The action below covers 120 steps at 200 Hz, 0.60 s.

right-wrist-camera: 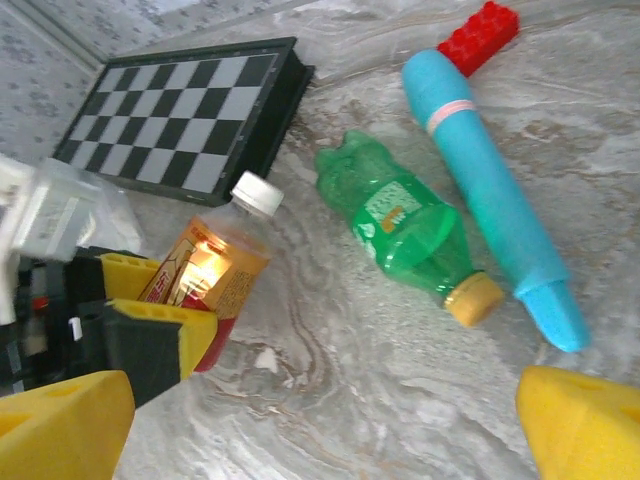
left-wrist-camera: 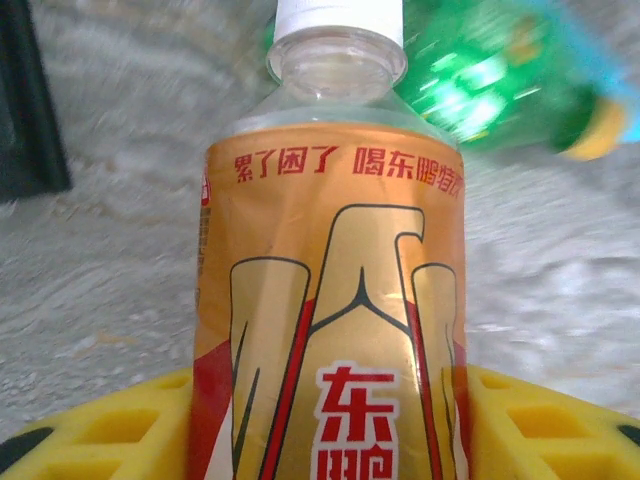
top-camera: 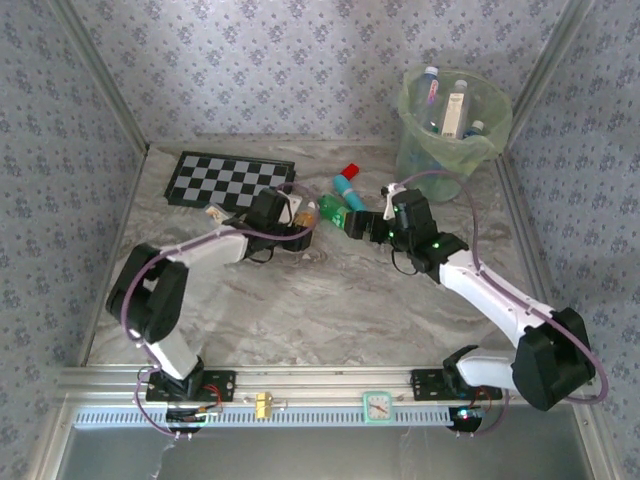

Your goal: Put the plastic bottles in the bin

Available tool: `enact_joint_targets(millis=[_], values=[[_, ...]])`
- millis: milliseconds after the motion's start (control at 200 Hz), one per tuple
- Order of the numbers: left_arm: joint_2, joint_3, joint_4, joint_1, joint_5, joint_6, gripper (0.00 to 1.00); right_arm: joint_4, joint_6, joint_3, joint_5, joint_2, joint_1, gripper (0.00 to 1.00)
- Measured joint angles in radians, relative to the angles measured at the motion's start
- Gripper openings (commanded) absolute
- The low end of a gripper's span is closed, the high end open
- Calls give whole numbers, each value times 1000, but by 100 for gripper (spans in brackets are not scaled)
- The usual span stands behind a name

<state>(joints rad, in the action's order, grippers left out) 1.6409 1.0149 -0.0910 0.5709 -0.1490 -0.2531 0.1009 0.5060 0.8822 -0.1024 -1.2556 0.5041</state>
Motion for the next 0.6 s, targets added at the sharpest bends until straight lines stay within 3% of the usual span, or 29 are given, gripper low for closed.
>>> enact_joint_targets(millis=[300,600], values=[[-190,-142,233,76,-68,-137,52,-175,105,-1,-161,-61,-1,100],[-264,-231,317,147,-61,-185,52,-356,207,-2,-280,-161,2,93]])
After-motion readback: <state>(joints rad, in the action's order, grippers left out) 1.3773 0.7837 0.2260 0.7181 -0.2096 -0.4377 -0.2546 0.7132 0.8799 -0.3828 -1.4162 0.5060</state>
